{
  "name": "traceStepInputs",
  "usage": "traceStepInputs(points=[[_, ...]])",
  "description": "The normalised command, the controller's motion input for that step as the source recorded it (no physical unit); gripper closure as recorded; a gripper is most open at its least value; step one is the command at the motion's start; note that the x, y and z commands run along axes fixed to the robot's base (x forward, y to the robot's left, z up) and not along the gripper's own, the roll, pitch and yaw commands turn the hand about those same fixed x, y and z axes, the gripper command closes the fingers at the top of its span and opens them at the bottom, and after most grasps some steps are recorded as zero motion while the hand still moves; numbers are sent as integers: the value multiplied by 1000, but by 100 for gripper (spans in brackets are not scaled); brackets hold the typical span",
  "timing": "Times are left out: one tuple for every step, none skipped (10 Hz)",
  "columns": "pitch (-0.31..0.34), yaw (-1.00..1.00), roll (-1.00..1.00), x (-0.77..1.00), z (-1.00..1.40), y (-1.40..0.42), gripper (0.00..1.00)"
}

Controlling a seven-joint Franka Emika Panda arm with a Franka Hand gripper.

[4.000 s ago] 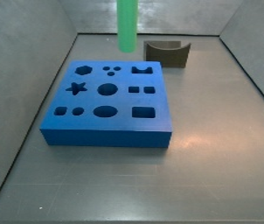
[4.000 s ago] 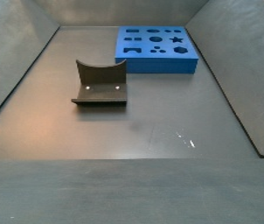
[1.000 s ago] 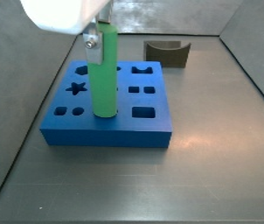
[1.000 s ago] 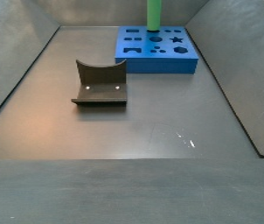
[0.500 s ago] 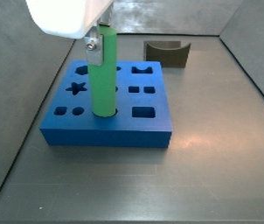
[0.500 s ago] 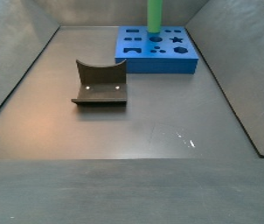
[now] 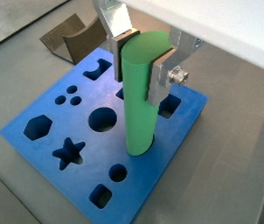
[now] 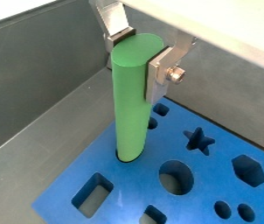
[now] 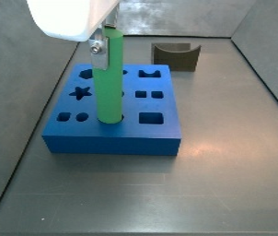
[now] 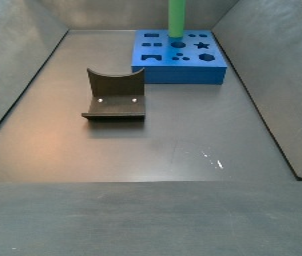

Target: Insert the oval object.

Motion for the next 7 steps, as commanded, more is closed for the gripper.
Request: traceStepInputs(points=[[-90, 0, -141, 0, -369, 0, 100], [-103, 0, -114, 0, -394, 0, 100], [-89, -9, -80, 0, -389, 0, 100], [-83, -11, -39, 0, -369, -9, 100], [-40, -17, 0, 0, -343, -71, 100], [0, -9, 163, 0, -397, -180, 100], [0, 0, 219, 0, -480, -211, 100]])
